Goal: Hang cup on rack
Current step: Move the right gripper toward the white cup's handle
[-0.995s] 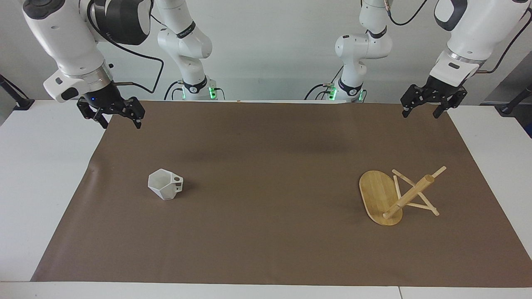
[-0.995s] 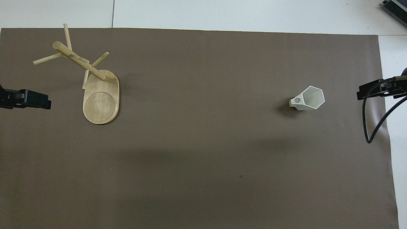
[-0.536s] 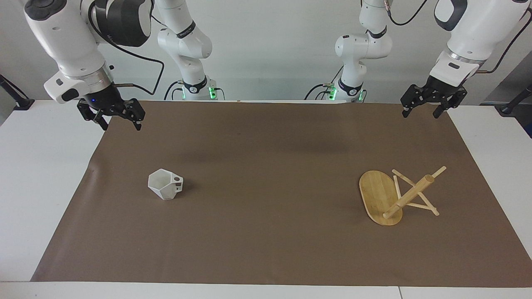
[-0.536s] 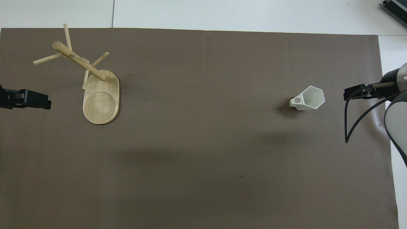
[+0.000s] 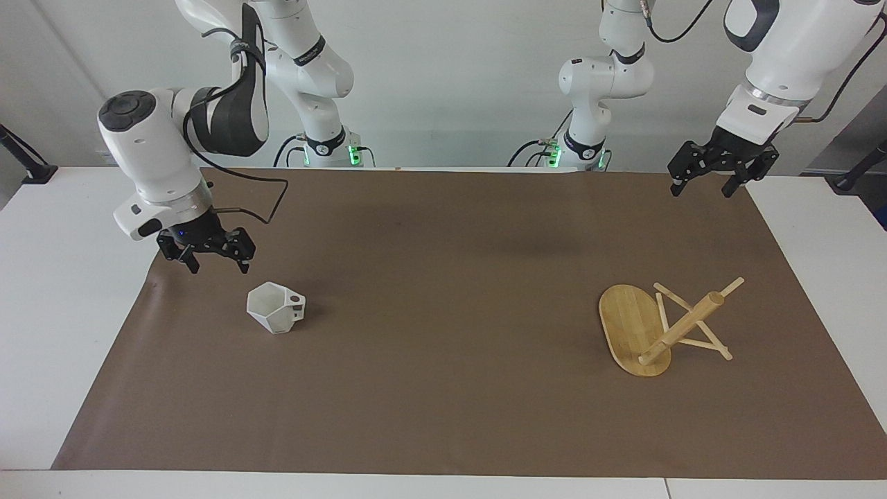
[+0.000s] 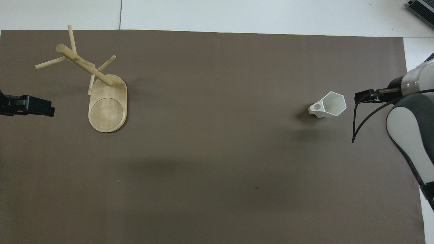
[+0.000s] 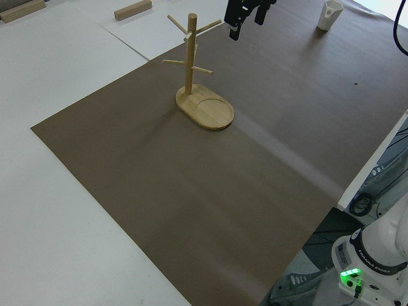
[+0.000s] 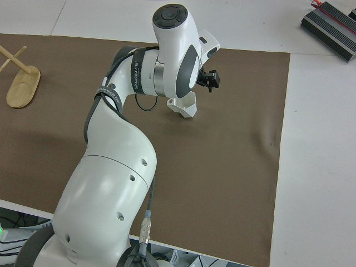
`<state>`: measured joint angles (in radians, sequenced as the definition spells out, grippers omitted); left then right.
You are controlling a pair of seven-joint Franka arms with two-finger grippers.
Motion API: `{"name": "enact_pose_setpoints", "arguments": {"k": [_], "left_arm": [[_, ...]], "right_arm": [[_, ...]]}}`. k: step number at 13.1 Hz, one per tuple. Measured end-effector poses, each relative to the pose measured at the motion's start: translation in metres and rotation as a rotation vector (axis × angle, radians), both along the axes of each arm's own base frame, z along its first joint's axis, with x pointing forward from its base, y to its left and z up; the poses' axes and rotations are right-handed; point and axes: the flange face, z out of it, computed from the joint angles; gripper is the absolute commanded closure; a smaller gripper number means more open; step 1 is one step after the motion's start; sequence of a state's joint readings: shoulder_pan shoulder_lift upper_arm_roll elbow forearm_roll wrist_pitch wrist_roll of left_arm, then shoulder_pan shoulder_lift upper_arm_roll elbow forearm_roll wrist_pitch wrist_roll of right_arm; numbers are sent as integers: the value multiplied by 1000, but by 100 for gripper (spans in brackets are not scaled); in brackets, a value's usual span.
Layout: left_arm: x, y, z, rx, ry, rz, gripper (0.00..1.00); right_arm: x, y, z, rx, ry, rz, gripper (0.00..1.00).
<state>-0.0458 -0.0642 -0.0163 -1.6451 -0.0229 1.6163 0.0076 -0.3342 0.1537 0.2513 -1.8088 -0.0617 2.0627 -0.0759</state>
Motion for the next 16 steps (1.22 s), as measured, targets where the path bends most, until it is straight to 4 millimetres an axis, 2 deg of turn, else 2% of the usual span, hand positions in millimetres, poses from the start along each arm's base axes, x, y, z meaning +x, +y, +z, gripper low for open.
{"name": "enact_pose_setpoints", "arguments": {"k": [4, 11, 16], "left_arm": [[0, 0, 0, 0, 0, 0, 0], [0, 0, 0, 0, 0, 0, 0], [0, 0, 0, 0, 0, 0, 0]], "right_arm": [[8, -1, -34, 13, -18, -11, 0], [6, 0, -82, 30, -11, -35, 0], [0, 2, -95, 33, 13, -41, 0]]}}
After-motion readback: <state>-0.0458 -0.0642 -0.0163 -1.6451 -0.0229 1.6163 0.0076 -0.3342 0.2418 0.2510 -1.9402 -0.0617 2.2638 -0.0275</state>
